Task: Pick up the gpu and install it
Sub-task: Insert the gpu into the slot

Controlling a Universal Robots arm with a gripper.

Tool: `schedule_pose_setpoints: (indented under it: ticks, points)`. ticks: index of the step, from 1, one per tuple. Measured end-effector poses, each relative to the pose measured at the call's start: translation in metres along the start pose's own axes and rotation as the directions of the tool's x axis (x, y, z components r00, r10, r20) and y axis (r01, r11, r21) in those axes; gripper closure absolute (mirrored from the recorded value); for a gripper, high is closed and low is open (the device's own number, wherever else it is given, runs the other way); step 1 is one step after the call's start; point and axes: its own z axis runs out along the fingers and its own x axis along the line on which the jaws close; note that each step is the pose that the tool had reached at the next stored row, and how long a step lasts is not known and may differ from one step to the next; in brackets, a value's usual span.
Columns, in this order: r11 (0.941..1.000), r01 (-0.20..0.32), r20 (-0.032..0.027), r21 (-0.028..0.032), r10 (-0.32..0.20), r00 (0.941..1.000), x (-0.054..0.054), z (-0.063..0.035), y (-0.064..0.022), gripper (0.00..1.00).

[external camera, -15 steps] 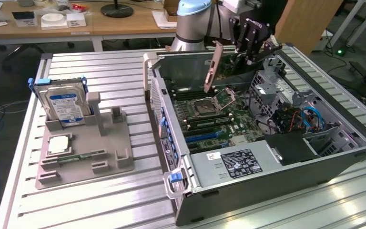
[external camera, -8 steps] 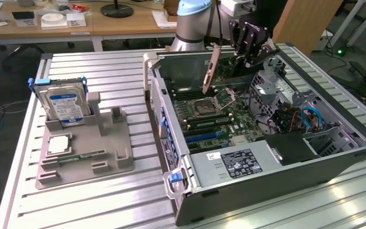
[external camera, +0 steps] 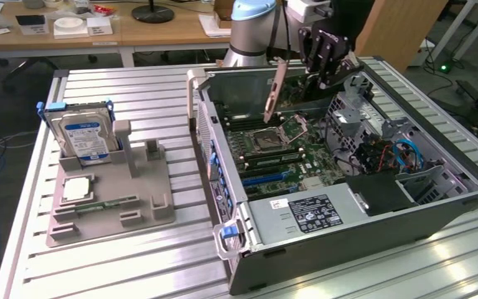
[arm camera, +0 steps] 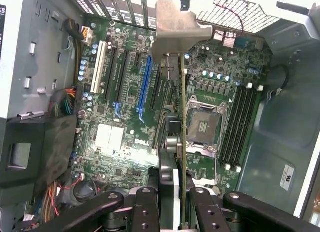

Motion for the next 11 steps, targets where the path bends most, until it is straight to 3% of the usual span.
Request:
schedule_pose_setpoints:
  ticks: [7,11]
  points:
    - [0.9958,-0.092,-0.0046,0.0029,0.092,0.9958,-0.0002,0.0036,0.0017,0.72]
    - [0.9956,-0.094,-0.0047,0.0031,0.094,0.9956,0.0001,0.0055,0.002,0.72]
